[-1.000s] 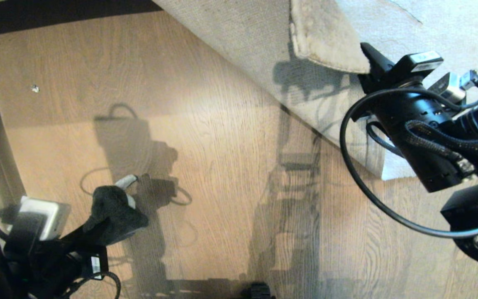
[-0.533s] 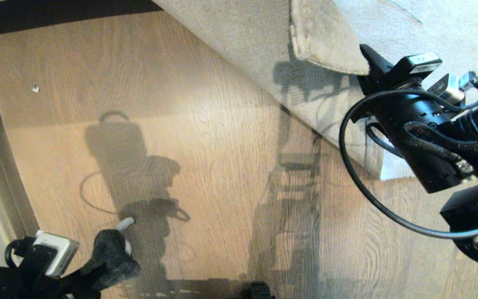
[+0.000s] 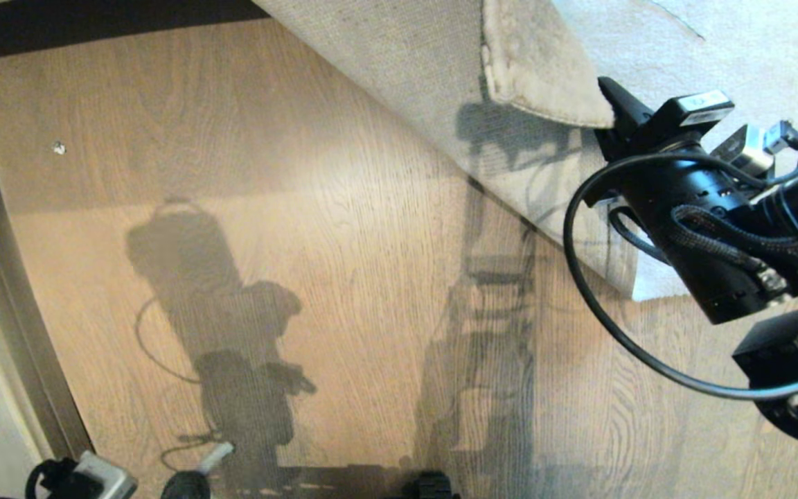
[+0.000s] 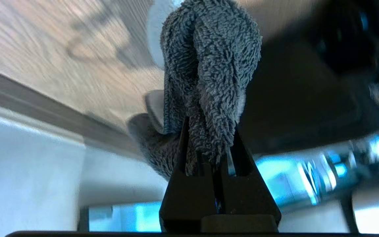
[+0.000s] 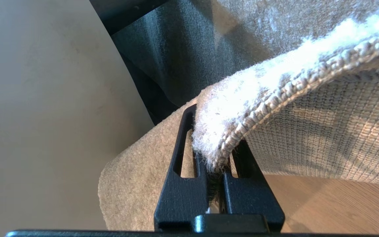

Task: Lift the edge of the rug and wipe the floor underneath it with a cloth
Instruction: Wipe the floor under the carpet with a rag

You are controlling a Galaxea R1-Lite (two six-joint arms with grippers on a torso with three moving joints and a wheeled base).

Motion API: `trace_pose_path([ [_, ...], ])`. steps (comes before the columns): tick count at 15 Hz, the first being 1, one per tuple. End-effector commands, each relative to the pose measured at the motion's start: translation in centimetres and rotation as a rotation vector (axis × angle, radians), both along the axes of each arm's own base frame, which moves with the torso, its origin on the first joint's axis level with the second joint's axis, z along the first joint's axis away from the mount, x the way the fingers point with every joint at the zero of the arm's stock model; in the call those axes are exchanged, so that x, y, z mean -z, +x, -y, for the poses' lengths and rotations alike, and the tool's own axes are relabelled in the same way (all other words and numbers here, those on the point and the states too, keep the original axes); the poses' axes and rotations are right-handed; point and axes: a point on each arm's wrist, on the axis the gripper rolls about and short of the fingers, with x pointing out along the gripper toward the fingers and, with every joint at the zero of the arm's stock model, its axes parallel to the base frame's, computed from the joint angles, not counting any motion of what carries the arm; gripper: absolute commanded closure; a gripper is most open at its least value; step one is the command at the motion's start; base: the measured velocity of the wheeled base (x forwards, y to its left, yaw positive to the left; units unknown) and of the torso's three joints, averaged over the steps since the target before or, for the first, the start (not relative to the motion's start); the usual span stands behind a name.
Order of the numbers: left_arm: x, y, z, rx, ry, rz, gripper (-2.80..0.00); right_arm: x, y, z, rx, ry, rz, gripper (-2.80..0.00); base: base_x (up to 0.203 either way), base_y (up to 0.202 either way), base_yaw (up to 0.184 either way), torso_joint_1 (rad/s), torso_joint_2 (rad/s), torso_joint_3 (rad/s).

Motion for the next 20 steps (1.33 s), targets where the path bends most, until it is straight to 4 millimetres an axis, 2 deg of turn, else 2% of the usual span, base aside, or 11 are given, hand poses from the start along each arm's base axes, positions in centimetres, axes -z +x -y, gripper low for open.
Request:
trace_pose_path([
  [1,-0.6,-1.4,-0.9,0.021,-0.090,0.052,0.00,-0.3,-0.3,0.2,-0.003,0.026,0.032,0.00,0.000,0.000,0.000,0.000,0.00,0.000],
  [3,-0.9,-2.2,-1.3,0.028,-0.180,0.059,0.00,-0.1,-0.4,0.2,-0.002,0.021,0.027,0.00,0.000,0.000,0.000,0.000,0.00,0.000],
  [10,-0.7,-4.0,-2.1,0.067,-0.331,0.029,0.00,-0.4,-0.7,0.4,0.010,0.006,0.040,0.00,0.000,0.000,0.000,0.000,0.00,0.000],
  [20,-1.2,-6.1,-3.5,0.088,-0.517,0.281,0.00,-0.5,-1.5,0.5,-0.004,0.007,0.043,0.00,0.000,0.000,0.000,0.000,0.00,0.000],
])
